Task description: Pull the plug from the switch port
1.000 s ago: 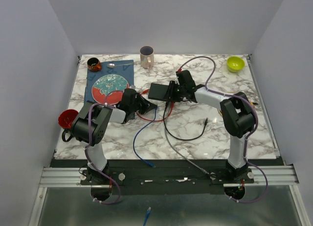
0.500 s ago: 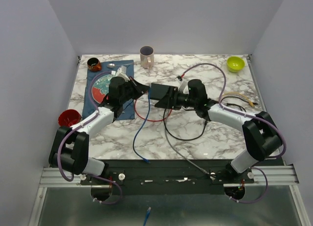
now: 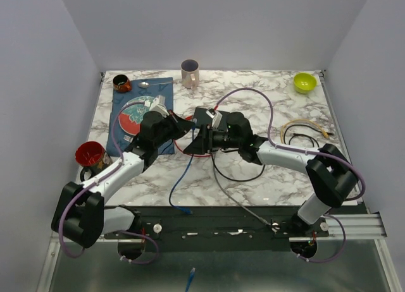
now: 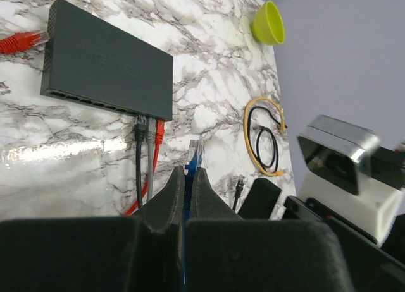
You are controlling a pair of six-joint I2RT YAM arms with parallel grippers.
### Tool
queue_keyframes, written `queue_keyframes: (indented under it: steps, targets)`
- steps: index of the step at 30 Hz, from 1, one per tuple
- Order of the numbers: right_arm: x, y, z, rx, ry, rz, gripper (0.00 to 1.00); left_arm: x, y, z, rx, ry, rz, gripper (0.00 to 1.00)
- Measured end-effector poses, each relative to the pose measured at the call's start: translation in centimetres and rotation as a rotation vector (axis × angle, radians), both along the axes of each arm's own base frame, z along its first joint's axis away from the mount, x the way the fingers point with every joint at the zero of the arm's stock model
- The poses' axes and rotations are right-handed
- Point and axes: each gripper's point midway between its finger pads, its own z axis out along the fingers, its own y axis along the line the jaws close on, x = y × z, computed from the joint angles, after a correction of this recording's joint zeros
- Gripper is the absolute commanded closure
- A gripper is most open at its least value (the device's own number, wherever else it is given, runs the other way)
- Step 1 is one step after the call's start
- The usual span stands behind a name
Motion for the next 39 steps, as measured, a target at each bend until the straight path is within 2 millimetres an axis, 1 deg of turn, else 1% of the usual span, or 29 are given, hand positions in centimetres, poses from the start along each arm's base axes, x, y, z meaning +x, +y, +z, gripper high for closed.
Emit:
queue_keyframes:
  steps: [1,3,4,6,7,8,9,10,11,13,14,16,17,20,21,23,24,25,27,28,30,32,34,37,39]
  targets:
    - [0.0,0.1,-0.3,-0.005,0.009,-0.002,0.41,-0.3,0.2,0.2,0.003,-0.008,0.003,1.00]
    - [-0.1,0.3,-0.8,-0.014,0.021,-0.002,0.53,-0.7,0.6,0.6,0.005,-0.019,0.007,1.00]
    - [-0.2,0.4,-0.9,-0.015,0.027,-0.002,0.65,-0.9,0.7,0.7,0.006,-0.023,0.009,1.00]
    - [-0.3,0.5,-0.9,-0.013,0.030,-0.002,0.76,-1.2,0.9,0.9,0.008,-0.028,0.009,1.00]
    - [-0.4,0.6,-0.8,-0.010,0.030,-0.002,0.85,-1.3,0.9,0.9,0.007,-0.030,0.009,1.00]
    - [-0.4,0.6,-0.8,-0.010,0.030,-0.006,0.92,-1.4,0.9,1.1,0.006,-0.034,0.009,0.97]
    - [-0.3,0.5,-0.8,-0.012,0.029,-0.010,0.99,-1.5,0.9,1.2,0.004,-0.038,0.009,0.85]
    - [-0.3,0.4,-0.9,-0.019,0.028,-0.015,0.99,-1.5,0.9,1.4,0.002,-0.042,0.009,0.69]
    - [-0.3,0.2,-0.9,-0.027,0.024,-0.021,0.99,-1.6,1.0,1.5,0.002,-0.046,0.010,0.47]
    - [-0.3,-0.5,-0.4,-0.053,0.007,-0.045,0.99,-1.7,1.5,1.5,0.029,-0.046,0.025,0.35]
    - [-0.4,-0.8,0.1,-0.057,-0.012,-0.055,0.99,-1.9,1.8,1.5,0.045,-0.041,0.037,0.26]
    - [-0.3,-2.0,2.1,-0.067,-0.071,-0.095,0.99,-2.0,2.6,1.8,0.074,-0.033,0.065,0.20]
    - [-0.2,-2.7,3.1,-0.073,-0.107,-0.121,0.99,-2.1,3.0,2.4,0.084,-0.043,0.079,0.17]
    - [0.5,-5.0,7.0,-0.098,-0.214,-0.225,0.99,-2.4,4.5,5.8,0.081,-0.093,0.128,0.12]
    - [0.9,-5.8,8.6,-0.102,-0.253,-0.264,0.99,-2.5,5.0,7.0,0.072,-0.113,0.146,0.12]
    - [1.9,-7.7,12.3,-0.107,-0.326,-0.361,0.99,-2.7,6.0,8.7,0.058,-0.143,0.179,0.11]
    - [2.7,-8.9,14.0,-0.108,-0.355,-0.422,0.99,-2.8,6.6,9.0,0.057,-0.145,0.203,0.11]
    - [3.6,-10.4,15.7,-0.110,-0.380,-0.492,0.99,-2.8,7.2,8.9,0.062,-0.137,0.225,0.11]
    - [5.8,-14.0,18.6,-0.124,-0.409,-0.652,0.99,-2.7,8.2,8.1,0.072,-0.106,0.265,0.11]
    - [7.0,-16.0,19.6,-0.135,-0.414,-0.736,0.99,-2.7,8.5,7.4,0.079,-0.085,0.276,0.11]
    - [9.1,-20.2,20.3,-0.174,-0.402,-0.900,0.99,-3.0,8.7,5.7,0.096,-0.037,0.281,0.11]
    - [11.1,-24.9,19.6,-0.245,-0.371,-1.075,0.99,-3.3,8.8,4.3,0.107,0.008,0.283,0.11]
    - [12.4,-29.3,18.2,-0.331,-0.325,-1.229,0.99,-3.5,8.9,3.1,0.118,0.048,0.287,0.11]
    - [13.7,-35.7,15.7,-0.450,-0.225,-1.438,0.99,-3.7,9.2,2.1,0.127,0.094,0.306,0.11]
    - [14.1,-40.0,13.9,-0.497,-0.139,-1.567,0.99,-3.8,9.4,1.2,0.140,0.130,0.320,0.11]
